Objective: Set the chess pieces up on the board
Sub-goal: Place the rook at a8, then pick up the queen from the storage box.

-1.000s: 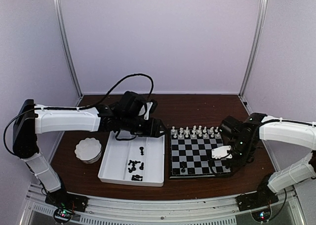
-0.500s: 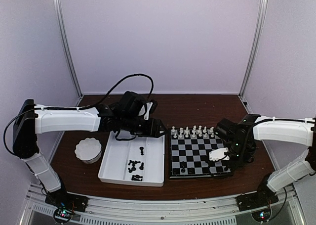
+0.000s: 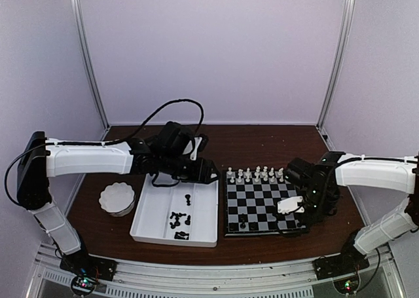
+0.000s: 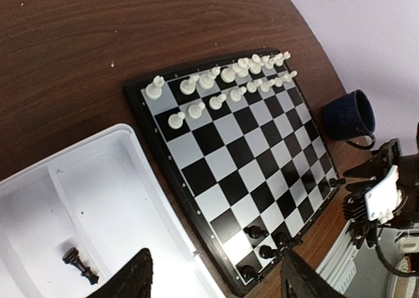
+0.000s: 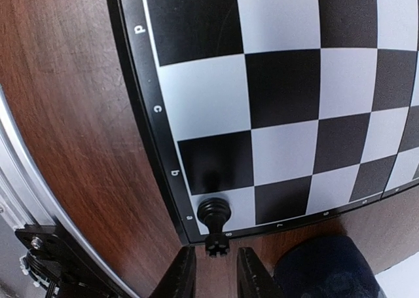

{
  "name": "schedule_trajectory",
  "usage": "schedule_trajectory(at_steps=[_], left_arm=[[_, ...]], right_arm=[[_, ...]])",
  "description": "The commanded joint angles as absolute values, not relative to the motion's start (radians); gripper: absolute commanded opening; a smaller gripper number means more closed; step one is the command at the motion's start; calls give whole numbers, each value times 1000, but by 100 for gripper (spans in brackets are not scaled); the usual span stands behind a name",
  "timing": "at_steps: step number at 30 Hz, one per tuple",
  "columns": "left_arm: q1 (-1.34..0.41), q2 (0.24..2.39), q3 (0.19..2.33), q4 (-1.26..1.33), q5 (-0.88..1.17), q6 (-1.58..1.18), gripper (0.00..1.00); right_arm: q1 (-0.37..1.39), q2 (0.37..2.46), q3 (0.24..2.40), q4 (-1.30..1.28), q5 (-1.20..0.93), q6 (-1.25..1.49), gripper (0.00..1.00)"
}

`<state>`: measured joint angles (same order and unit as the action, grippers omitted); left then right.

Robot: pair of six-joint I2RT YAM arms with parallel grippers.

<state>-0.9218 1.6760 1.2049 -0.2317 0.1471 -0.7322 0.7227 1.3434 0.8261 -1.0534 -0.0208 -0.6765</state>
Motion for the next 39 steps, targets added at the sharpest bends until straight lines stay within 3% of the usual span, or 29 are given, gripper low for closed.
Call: schedule_trajectory(at_steps=[1,5,12,15,19,31,39], left_arm=[[-919,1650,1263,-355,94,-657,67],[-920,1605,1266,-540,-24,-588,64],[-919,1612,1240,-791,-97,-572,53],[-915,1638,1238,-781,-124,-586,46],[-878,1716,1312,-772,-107,-548,45],[-789,1950,1464,-743,102,-656,34],[-788,2031,1472,-725,125,-722,34]], right_arm=[[730,1263,885,-1133,-23,-653,25],[719,1141,925,-1146,-40,-637,29],[591,1001,842,-943,-125,-558,32],[575,992,828,-916,-95,-548,32],[552,982,818,-919,-110,-549,32],[548,965,807,-911,-119,-558,32],[548,963,808,-916,-139,-566,32]])
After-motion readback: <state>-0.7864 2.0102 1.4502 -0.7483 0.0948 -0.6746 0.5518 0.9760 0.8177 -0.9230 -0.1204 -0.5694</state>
